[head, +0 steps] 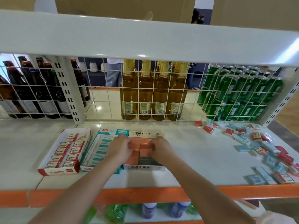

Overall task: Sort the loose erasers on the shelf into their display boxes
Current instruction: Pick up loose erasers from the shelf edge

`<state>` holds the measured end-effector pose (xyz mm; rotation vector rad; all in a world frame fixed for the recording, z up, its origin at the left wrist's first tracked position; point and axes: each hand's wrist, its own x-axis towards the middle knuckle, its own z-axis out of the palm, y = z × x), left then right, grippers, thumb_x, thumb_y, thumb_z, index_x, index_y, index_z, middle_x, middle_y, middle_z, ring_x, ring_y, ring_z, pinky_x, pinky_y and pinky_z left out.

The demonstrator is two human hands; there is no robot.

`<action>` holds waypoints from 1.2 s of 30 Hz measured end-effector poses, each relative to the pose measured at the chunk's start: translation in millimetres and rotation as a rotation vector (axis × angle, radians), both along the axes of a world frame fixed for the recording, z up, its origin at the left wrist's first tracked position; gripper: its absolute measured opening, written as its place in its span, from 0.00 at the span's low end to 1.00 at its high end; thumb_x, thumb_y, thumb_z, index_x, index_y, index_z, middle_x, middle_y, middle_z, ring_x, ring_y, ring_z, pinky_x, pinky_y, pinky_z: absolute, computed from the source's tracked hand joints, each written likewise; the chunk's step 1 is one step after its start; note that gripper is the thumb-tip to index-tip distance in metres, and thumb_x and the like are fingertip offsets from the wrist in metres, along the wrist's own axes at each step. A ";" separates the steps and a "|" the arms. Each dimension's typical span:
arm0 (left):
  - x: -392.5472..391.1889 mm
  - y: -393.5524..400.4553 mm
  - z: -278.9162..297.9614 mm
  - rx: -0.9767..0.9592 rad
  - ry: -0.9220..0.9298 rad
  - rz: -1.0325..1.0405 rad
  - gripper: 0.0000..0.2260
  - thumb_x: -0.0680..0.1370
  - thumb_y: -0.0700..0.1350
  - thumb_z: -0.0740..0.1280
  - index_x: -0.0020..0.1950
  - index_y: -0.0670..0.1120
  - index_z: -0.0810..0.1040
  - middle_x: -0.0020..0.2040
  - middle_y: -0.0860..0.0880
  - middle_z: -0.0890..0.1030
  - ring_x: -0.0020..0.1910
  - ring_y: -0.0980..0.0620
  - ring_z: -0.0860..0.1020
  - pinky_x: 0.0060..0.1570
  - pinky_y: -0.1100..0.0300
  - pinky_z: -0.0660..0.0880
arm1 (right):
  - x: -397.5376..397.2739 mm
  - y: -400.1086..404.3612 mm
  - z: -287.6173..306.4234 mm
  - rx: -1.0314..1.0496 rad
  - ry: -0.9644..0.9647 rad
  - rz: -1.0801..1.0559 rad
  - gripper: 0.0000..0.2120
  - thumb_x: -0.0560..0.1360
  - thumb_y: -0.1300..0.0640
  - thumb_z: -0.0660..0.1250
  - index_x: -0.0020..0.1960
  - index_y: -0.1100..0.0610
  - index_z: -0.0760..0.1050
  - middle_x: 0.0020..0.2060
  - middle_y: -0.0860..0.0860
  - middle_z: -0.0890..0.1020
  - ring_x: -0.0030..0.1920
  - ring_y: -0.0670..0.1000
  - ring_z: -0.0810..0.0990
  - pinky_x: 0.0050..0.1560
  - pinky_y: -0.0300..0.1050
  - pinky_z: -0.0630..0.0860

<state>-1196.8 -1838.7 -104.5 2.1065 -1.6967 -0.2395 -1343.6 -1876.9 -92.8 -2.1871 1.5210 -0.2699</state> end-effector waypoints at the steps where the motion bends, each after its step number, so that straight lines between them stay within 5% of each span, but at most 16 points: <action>1: 2.9 -0.9 -0.4 0.011 -0.024 -0.020 0.09 0.77 0.43 0.63 0.55 0.46 0.79 0.58 0.48 0.75 0.52 0.52 0.74 0.49 0.64 0.69 | 0.9 -0.6 0.3 -0.004 0.023 0.006 0.12 0.75 0.62 0.63 0.58 0.57 0.75 0.59 0.54 0.74 0.56 0.53 0.75 0.54 0.40 0.73; 8: 14.4 -3.1 4.5 0.064 -0.137 -0.217 0.13 0.78 0.46 0.64 0.62 0.49 0.76 0.61 0.51 0.74 0.59 0.53 0.73 0.59 0.61 0.70 | 3.6 -7.0 4.4 0.036 0.046 0.060 0.08 0.73 0.61 0.66 0.52 0.59 0.78 0.53 0.55 0.78 0.45 0.50 0.72 0.47 0.39 0.70; 16: 12.6 -5.9 5.8 0.056 -0.206 -0.243 0.10 0.78 0.48 0.63 0.58 0.49 0.76 0.58 0.52 0.75 0.53 0.54 0.75 0.53 0.62 0.73 | 2.5 -16.3 5.5 0.065 -0.113 -0.031 0.10 0.76 0.62 0.64 0.56 0.59 0.77 0.58 0.54 0.77 0.59 0.54 0.75 0.48 0.36 0.69; 36: 5.0 -6.6 8.1 0.077 -0.206 -0.233 0.15 0.77 0.47 0.64 0.64 0.51 0.75 0.62 0.52 0.73 0.58 0.52 0.74 0.57 0.59 0.74 | -0.1 -14.6 5.0 -0.060 -0.017 0.044 0.09 0.74 0.60 0.66 0.54 0.57 0.77 0.56 0.54 0.75 0.56 0.54 0.75 0.44 0.35 0.67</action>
